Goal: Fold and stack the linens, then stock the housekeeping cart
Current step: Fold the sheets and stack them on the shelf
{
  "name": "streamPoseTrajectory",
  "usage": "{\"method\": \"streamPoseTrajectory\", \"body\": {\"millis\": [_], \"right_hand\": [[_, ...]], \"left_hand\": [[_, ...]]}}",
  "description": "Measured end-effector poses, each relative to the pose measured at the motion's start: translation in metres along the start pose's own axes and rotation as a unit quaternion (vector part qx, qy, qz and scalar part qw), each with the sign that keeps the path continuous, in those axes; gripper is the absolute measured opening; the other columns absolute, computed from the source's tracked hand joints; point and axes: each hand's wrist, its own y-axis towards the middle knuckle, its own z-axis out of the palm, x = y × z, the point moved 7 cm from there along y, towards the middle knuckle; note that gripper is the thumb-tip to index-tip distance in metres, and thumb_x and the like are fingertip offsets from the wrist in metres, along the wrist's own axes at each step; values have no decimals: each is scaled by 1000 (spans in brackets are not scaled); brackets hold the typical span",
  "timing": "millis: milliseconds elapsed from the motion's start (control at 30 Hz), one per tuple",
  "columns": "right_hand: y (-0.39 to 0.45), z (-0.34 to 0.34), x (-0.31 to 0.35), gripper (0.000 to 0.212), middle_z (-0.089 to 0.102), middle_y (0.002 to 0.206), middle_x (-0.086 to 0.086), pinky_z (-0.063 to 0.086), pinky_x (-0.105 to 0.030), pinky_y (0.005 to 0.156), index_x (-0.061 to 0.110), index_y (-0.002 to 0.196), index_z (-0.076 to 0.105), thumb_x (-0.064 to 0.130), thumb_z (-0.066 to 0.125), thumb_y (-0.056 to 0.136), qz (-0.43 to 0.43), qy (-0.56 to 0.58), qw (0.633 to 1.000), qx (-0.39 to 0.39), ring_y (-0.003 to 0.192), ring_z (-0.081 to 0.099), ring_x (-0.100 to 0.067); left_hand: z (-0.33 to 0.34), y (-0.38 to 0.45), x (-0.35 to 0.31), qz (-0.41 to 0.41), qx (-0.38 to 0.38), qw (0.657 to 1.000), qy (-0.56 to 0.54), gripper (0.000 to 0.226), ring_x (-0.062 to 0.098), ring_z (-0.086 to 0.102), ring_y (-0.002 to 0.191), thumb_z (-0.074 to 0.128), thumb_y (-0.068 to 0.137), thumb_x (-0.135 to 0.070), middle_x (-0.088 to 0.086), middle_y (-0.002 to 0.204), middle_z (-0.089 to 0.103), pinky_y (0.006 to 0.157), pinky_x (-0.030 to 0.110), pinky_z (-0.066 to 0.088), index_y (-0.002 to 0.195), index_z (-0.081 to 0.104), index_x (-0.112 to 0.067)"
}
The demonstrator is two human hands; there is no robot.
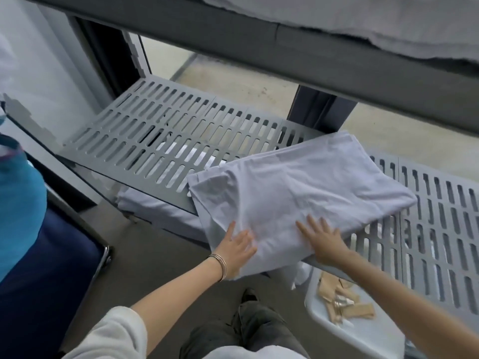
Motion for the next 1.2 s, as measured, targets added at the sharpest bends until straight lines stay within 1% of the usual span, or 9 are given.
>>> {"method": "streamPoseTrajectory", "body": {"millis": [100,200,333,500,600,733,967,1133,1200], "right_hand": [[-18,9,81,84,-20,156,-7,10,-68,106,32,150,-7,15,51,93,-52,-31,998,-22,142,-11,-43],[-21,12,94,85,-20,157,-6,2,-72,104,35,149,-8,16,52,93,-38,-30,998,-30,142,-13,-41],[-25,15,89,93,-22,156,-7,-4,-67,109,41,146,-14,26,59,90,-36,-13,999,-36,142,-15,-40],[-25,15,106,85,-22,155,-13,1,-67,108,38,149,-3,33,58,91,4,-5,1000,20,140,-16,-47],[-23,12,135,75,9,155,-19,21,-59,108,24,146,28,27,69,83,-16,34,999,-17,139,10,-49],[-16,19,173,64,67,91,-6,53,-28,52,20,79,73,28,90,18,-22,96,989,-111,77,66,-27],[-2,20,216,43,55,61,6,36,-20,37,24,56,64,24,87,19,10,164,978,-130,52,56,-14],[-2,29,222,29,66,83,1,48,-27,59,18,88,70,18,77,60,52,226,967,-103,75,67,-21],[0,34,225,33,59,114,-4,45,-36,82,14,118,58,14,55,85,38,217,973,-76,105,58,-27]], "left_hand": [[-6,-17,8,81,-69,992,67,49,27,50,112,76,66,-11,7,110,55,103,72,17,111,58,-21],[-11,-38,26,111,-190,972,79,34,16,51,57,74,44,3,-6,55,49,90,55,49,52,55,-24],[-3,-65,52,117,-322,939,41,34,13,53,60,53,71,4,-8,64,53,89,40,47,53,53,-25],[43,-40,58,119,-106,984,-74,17,12,59,92,76,64,-19,-11,89,64,95,35,41,73,72,-33],[22,-34,102,9,-245,945,-217,30,19,65,70,70,52,3,-3,77,65,70,30,51,67,69,-22],[7,-25,171,-113,-275,938,-179,49,29,65,63,71,36,20,10,79,67,55,34,53,75,71,-11],[28,12,222,-140,-136,967,-164,45,34,51,112,56,84,-6,12,131,46,85,39,45,128,53,-19],[3,8,250,-164,-263,938,-151,24,28,57,44,82,55,3,8,70,61,45,30,49,66,64,-9],[10,-8,274,-251,-272,896,-245,8,36,62,66,66,75,0,14,86,64,61,38,50,80,66,-6]]}}
